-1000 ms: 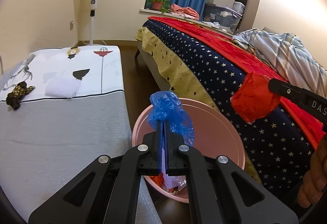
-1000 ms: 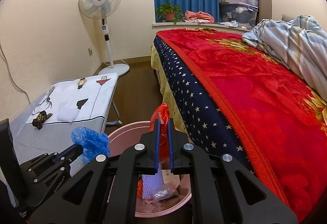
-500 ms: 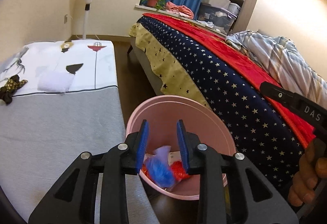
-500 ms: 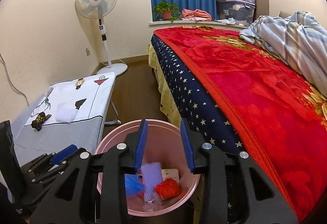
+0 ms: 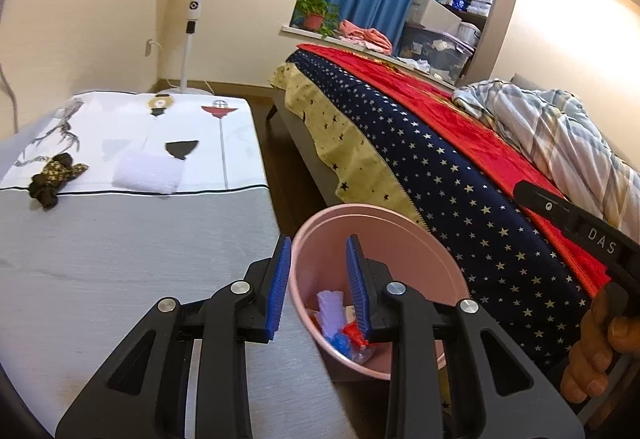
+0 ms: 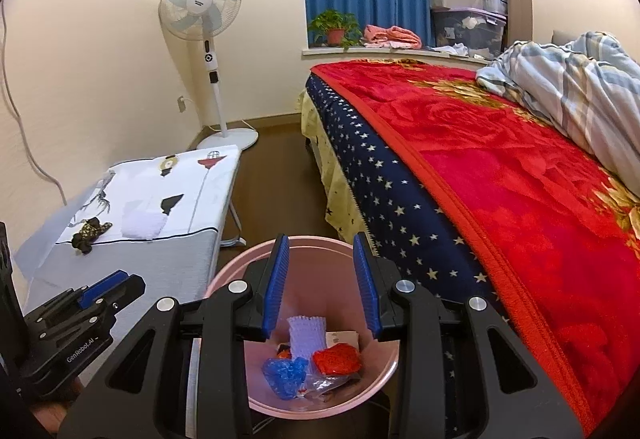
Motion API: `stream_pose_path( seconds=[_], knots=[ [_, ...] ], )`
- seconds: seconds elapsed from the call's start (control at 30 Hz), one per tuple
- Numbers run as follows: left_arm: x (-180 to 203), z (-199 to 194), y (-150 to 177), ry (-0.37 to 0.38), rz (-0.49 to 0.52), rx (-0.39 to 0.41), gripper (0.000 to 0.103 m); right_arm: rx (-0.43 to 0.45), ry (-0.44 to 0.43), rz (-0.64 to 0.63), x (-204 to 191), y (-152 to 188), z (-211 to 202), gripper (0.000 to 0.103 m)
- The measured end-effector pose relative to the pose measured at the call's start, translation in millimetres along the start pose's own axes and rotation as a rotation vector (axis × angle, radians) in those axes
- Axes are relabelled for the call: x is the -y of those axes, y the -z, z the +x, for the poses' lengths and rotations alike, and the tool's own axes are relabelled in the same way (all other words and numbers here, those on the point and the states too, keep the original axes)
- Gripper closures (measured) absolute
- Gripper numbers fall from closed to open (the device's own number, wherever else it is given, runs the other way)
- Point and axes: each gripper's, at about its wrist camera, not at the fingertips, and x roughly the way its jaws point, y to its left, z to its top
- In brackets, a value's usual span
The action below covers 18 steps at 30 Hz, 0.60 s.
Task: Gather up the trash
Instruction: 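Move both open grippers back toward the black-gold cloth and white foam net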
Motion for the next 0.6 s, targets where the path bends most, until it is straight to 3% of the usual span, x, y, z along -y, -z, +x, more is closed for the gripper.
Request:
stream_pose_path(
  seconds=[0.3, 0.6],
  knots=[
    [-56, -25, 0, -0.122, -0.049, 0.073, 0.075, 0.043, -0.109, -0.022, -41, -7, 7, 0.070],
    [-119, -44, -1, -0.270, -0.100, 0.136, 0.078, 0.020, -0.269, -0.019, -97, -7, 51, 0.085]
  ],
)
